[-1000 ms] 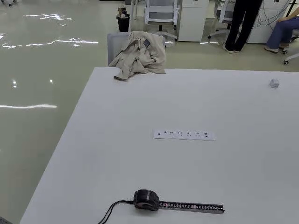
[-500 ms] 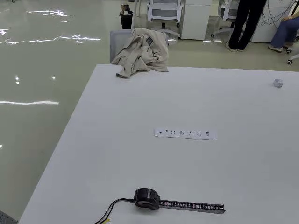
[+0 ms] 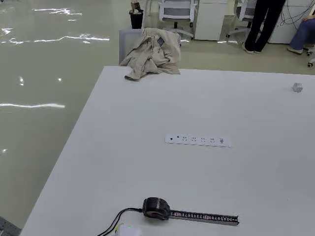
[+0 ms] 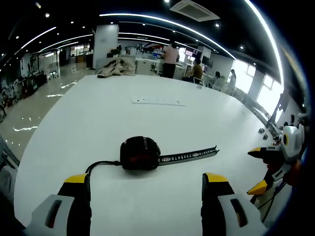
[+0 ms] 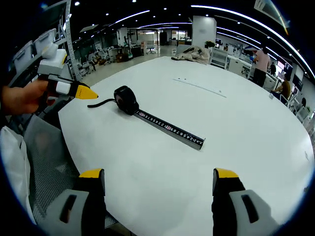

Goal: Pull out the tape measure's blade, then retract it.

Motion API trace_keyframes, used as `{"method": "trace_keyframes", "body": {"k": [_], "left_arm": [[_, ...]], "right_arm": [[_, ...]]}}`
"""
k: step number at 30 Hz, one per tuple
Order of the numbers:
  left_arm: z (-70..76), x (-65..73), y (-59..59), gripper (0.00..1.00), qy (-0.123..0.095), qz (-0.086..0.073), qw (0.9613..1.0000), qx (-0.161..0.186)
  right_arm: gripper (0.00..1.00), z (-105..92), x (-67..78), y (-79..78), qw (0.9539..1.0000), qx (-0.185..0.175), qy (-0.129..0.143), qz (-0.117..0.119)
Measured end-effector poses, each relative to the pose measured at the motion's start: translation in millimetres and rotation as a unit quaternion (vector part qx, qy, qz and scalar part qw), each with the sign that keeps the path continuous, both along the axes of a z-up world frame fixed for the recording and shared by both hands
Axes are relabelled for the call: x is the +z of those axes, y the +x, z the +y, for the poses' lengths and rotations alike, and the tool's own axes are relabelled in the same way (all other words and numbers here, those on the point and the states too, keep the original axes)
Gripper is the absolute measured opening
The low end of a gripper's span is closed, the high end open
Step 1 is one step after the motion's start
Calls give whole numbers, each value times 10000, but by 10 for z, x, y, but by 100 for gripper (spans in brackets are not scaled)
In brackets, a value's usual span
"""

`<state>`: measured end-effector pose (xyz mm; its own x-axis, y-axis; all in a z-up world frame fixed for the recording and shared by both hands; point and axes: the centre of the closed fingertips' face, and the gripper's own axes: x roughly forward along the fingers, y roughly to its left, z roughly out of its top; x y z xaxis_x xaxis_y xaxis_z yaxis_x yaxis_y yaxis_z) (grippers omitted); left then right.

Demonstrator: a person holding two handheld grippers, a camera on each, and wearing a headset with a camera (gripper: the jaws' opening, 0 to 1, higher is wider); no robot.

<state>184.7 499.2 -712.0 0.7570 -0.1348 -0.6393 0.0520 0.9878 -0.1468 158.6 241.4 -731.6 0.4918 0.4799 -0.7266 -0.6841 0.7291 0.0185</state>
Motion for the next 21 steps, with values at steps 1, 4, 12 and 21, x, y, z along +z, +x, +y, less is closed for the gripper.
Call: {"method": "trace_keyframes", "body": {"k": [1, 4, 12, 21], "left_arm": [[-4, -13, 15, 91, 5, 4, 10000, 6], [-6, -36, 42, 90, -10, 23, 10000, 37], [-38, -90, 115, 89, -34, 73, 9999, 79], [-48, -139, 213, 89, 3, 88, 9999, 124]], "right_arm": [[93, -5, -5, 14, 10000, 8, -18, -3], [93, -17, -29, 46, 10000, 22, -30, 7], [91, -25, -74, 107, 9999, 147, -54, 39], [90, -20, -184, 180, 9990, 388, -193, 90]]}}
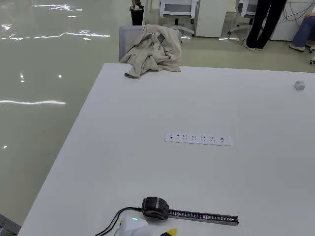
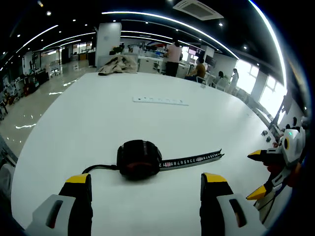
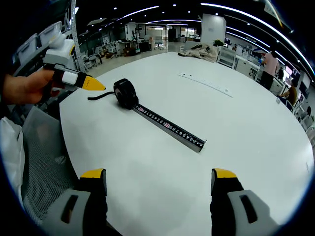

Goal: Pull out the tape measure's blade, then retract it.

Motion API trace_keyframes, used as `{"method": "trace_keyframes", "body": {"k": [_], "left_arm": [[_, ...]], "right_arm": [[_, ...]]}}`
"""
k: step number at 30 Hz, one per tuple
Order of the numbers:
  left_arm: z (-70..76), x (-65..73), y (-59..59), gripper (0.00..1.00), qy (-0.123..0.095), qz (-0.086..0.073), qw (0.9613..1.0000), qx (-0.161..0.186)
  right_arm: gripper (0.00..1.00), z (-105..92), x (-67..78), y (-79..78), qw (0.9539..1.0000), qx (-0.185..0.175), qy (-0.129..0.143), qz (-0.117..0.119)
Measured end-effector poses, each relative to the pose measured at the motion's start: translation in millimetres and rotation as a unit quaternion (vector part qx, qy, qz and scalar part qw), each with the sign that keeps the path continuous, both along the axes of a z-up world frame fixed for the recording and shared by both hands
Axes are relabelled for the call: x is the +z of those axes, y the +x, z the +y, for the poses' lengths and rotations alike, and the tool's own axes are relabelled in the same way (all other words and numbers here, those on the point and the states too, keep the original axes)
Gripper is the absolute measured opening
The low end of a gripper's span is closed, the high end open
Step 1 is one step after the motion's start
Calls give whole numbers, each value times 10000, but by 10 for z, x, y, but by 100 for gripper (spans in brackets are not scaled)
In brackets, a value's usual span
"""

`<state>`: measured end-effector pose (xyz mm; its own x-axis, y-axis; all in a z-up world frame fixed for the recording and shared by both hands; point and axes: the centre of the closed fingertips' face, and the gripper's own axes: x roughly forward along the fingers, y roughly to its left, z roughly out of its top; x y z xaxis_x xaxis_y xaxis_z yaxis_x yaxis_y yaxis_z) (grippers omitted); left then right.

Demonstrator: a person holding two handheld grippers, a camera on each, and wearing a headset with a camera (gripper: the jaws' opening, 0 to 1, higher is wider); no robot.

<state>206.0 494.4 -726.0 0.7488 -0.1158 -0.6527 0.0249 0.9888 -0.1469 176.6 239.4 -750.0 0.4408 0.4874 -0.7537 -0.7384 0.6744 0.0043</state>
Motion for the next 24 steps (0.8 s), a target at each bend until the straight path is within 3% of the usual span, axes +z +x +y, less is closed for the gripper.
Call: {"method": "trace_keyframes", "body": {"k": [15, 24], "left_arm": [[-31, -100, 121, 87, 63, 84, 9999, 44], [-47, -144, 205, 85, 109, 103, 9998, 104]], "right_arm": [[87, -27, -134, 136, 9995, 262, -149, 45], [86, -79, -179, 267, 9972, 647, -383, -16]]}}
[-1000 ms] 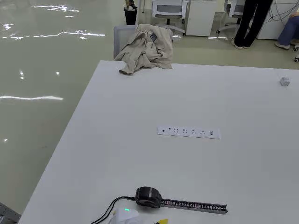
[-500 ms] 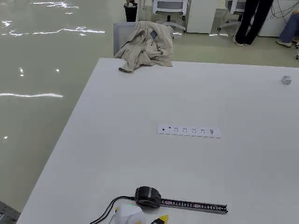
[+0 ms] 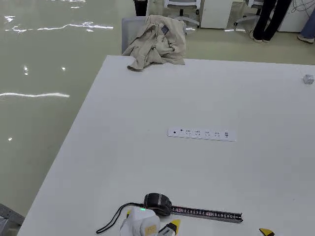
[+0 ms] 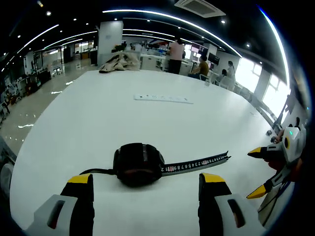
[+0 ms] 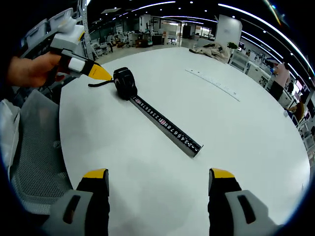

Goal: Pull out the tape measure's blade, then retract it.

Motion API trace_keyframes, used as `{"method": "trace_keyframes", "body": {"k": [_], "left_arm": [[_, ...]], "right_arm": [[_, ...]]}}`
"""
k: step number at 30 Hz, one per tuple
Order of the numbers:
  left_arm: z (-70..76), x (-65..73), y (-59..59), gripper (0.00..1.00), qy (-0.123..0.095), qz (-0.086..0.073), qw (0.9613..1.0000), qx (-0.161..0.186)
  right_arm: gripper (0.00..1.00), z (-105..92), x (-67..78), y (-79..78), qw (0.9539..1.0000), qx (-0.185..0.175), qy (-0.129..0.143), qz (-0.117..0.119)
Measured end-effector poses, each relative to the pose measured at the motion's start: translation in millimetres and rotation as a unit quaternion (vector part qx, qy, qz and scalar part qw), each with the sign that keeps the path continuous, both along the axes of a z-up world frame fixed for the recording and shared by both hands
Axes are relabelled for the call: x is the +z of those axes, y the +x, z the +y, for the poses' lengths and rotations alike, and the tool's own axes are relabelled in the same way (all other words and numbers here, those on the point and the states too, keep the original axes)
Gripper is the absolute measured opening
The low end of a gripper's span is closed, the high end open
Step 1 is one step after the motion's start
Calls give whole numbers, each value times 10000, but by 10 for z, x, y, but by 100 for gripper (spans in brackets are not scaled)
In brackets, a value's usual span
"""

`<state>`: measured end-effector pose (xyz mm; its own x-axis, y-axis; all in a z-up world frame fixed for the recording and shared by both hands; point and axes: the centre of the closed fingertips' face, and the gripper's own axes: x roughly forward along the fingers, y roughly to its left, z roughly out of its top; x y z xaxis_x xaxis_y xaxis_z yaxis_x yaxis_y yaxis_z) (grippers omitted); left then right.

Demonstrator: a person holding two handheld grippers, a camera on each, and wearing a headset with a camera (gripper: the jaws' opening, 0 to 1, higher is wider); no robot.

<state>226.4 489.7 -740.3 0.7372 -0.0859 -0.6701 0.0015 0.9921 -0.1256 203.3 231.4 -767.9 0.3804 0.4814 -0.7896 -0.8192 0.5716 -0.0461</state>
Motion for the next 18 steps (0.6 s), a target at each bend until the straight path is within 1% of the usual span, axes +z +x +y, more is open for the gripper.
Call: {"method": "trace_keyframes", "body": {"k": [2, 5, 12, 13, 15, 18], "left_arm": [[7, -27, 18, 85, 47, 18, 10000, 25], [3, -51, 35, 85, 52, 49, 10000, 47], [18, -102, 67, 84, 79, 103, 9998, 122], [11, -102, 78, 84, 17, 84, 9999, 142], [22, -132, 91, 84, 74, 135, 9998, 140], [35, -146, 115, 84, 68, 142, 9997, 172]], "right_arm": [[85, -21, -24, 32, 10000, 73, -46, 1], [85, -32, -33, 60, 9998, 184, -124, -9], [81, -43, -93, 78, 9984, 511, -257, 18], [81, -43, -97, 85, 9982, 542, -274, 26], [81, -46, -109, 105, 9972, 677, -318, 29], [79, -35, -126, 128, 9951, 926, -341, 53]]}}
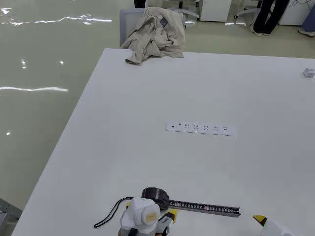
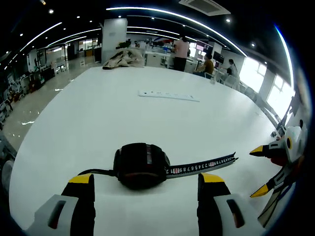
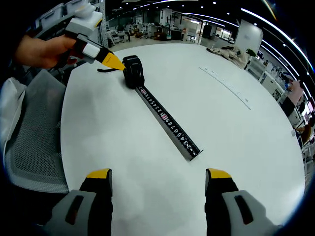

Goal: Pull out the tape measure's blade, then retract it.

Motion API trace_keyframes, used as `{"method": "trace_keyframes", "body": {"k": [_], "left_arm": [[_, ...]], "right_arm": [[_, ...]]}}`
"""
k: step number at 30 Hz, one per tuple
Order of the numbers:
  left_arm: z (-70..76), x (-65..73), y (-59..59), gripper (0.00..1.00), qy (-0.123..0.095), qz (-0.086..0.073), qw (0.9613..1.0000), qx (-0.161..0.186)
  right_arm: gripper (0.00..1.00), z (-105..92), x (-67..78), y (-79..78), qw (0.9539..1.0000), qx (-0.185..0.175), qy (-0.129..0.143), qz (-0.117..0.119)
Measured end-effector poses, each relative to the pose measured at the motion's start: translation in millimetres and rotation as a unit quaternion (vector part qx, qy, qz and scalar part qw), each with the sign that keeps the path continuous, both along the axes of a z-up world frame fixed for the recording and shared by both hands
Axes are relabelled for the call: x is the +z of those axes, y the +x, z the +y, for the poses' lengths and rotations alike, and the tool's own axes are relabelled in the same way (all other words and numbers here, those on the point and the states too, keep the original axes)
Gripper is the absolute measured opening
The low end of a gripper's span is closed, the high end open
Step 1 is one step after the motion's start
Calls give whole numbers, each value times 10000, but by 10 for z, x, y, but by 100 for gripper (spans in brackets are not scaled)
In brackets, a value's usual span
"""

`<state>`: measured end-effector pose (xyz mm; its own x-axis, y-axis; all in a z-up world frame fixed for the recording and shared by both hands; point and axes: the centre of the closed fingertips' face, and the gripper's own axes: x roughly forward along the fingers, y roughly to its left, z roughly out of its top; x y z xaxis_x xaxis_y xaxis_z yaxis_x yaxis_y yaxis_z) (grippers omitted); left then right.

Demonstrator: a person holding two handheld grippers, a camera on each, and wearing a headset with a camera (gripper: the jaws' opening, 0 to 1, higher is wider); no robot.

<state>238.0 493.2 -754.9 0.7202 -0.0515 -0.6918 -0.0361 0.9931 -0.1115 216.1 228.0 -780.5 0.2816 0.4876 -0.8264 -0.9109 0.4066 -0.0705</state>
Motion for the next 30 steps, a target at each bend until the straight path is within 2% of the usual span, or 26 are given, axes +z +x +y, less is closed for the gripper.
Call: {"method": "trace_keyframes", "body": {"k": [7, 8, 12, 17, 20, 27, 28, 30], "left_arm": [[1, -25, 32, 83, 11, 36, 10000, 0], [1, -31, 39, 82, 18, 41, 10000, -2], [8, -59, 56, 81, 6, 46, 10000, 18], [-3, -45, 77, 81, -41, -3, 10000, 22], [-11, -70, 84, 81, 41, 19, 10000, -67], [4, -86, 106, 78, 19, 35, 10000, 34], [-6, -90, 109, 78, -49, 54, 9999, 73], [5, -95, 117, 78, -16, 61, 9999, 87]], "right_arm": [[77, -26, -33, 159, 9996, 255, -91, -57], [75, -40, -34, 188, 9992, 341, -166, -130], [71, -45, -30, 223, 9985, 487, -212, -156], [70, -89, -97, 256, 9980, 542, -314, -49], [66, -107, -131, 258, 9972, 646, -374, -12], [65, -106, -164, 358, 9952, 846, -494, -4], [65, -101, -168, 373, 9947, 888, -511, 12], [62, -91, -174, 385, 9932, 1025, -548, 2]]}}
